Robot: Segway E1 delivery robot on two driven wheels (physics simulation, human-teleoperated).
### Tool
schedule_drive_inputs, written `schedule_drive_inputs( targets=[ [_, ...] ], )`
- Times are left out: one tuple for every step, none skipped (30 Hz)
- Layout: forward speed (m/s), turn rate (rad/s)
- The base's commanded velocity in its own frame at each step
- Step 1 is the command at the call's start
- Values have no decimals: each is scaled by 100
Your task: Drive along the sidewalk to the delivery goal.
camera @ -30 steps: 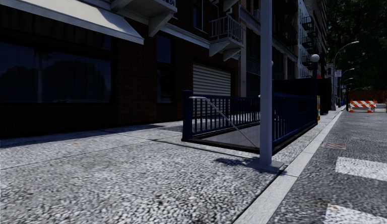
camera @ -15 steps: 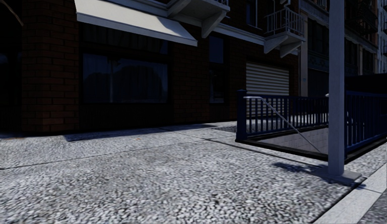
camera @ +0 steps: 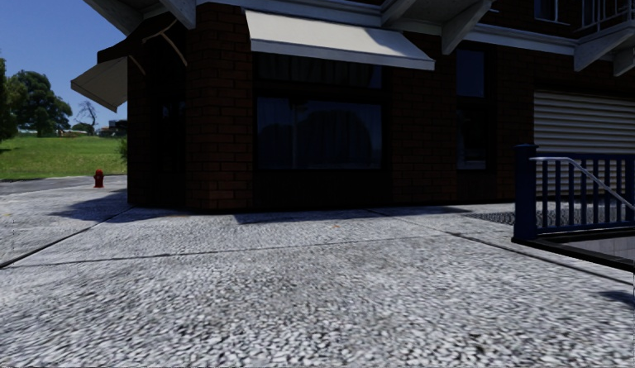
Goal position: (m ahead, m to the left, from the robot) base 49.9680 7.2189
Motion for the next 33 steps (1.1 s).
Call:
schedule_drive_inputs(
  targets=[
    [0, 76],
    [0, 76],
    [0, 76],
    [0, 76],
    [0, 76],
    [0, 76],
    [0, 76],
    [0, 76],
    [0, 76],
    [0, 76],
    [0, 76],
    [0, 76],
    [0, 76],
    [0, 76],
    [0, 76],
    [0, 76],
    [0, 76],
    [0, 76],
    [0, 76],
    [0, 76],
    [0, 76],
    [0, 76],
    [0, 76],
    [0, 76],
    [0, 76],
    [0, 76],
    [0, 76],
    [0, 73],
    [0, 49],
    [0, 14],
    [0, 1],
    [0, 0],
    [0, 0]
  ],
)
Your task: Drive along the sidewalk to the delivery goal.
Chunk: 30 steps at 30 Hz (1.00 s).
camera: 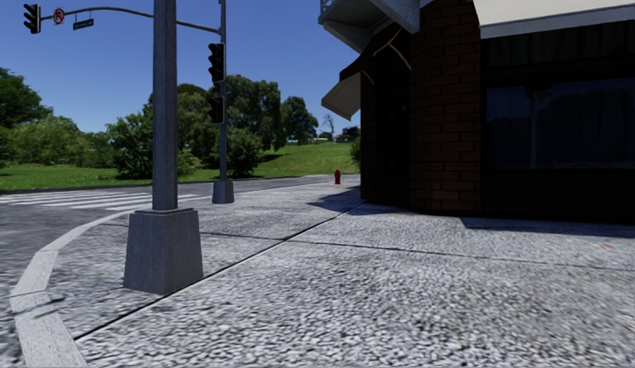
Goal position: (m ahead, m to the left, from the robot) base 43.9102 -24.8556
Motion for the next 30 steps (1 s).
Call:
schedule_drive_inputs(
  targets=[
    [0, 0],
    [0, 0],
    [0, 0],
    [0, 0],
    [0, 0],
    [0, 0],
    [0, 0],
    [0, 0],
    [0, -39],
    [0, -68],
    [0, -99],
    [0, -99],
    [6, -120],
    [23, -120],
    [41, -120],
    [62, -120],
    [82, -120],
    [103, -11],
    [134, 0],
    [157, 0],
    [167, 0],
    [167, 0],
    [173, 0],
    [173, 0],
    [174, 0],
    [174, 0],
    [175, 0],
    [175, 0],
    [175, 0],
    [175, 0]
  ],
)
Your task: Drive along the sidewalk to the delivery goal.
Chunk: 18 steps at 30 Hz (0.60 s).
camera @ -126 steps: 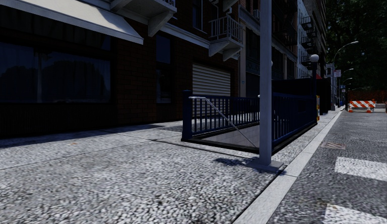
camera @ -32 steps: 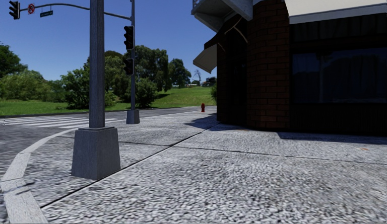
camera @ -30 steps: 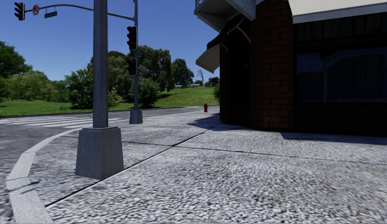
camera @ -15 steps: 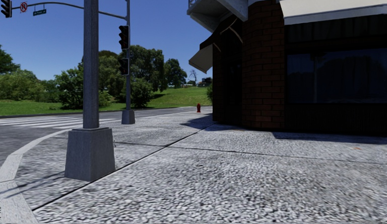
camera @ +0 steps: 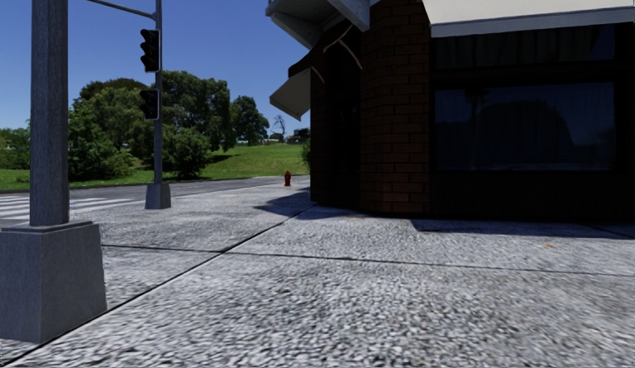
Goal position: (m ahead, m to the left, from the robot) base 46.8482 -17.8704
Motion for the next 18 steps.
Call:
schedule_drive_inputs(
  targets=[
    [175, 0],
    [175, 0],
    [175, 0],
    [175, 0],
    [175, 0],
    [175, 0],
    [175, 0],
    [175, 0],
    [175, 0],
    [175, 0],
    [175, 0],
    [175, 0],
    [175, 0],
    [175, 0],
    [174, 0],
    [173, 0],
    [173, 0],
    [172, 0]
  ],
)
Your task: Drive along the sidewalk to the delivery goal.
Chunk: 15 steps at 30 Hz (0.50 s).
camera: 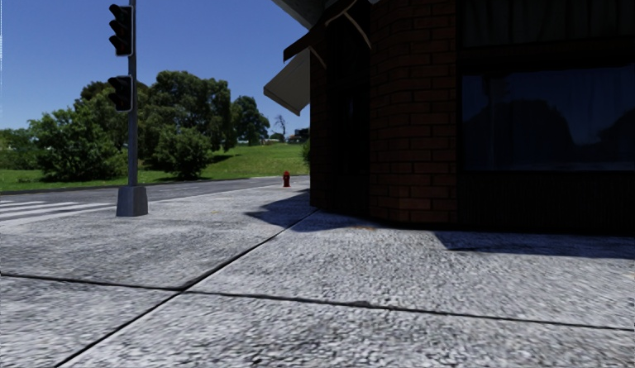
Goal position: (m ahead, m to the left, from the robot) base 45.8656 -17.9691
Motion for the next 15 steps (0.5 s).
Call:
schedule_drive_inputs(
  targets=[
    [172, 0],
    [171, 0],
    [171, 0],
    [170, 0],
    [170, 0],
    [170, 0],
    [170, 0],
    [169, 0],
    [169, 0],
    [169, 0],
    [168, 0],
    [168, 0],
    [167, 0],
    [167, 0],
    [167, 0]
  ],
)
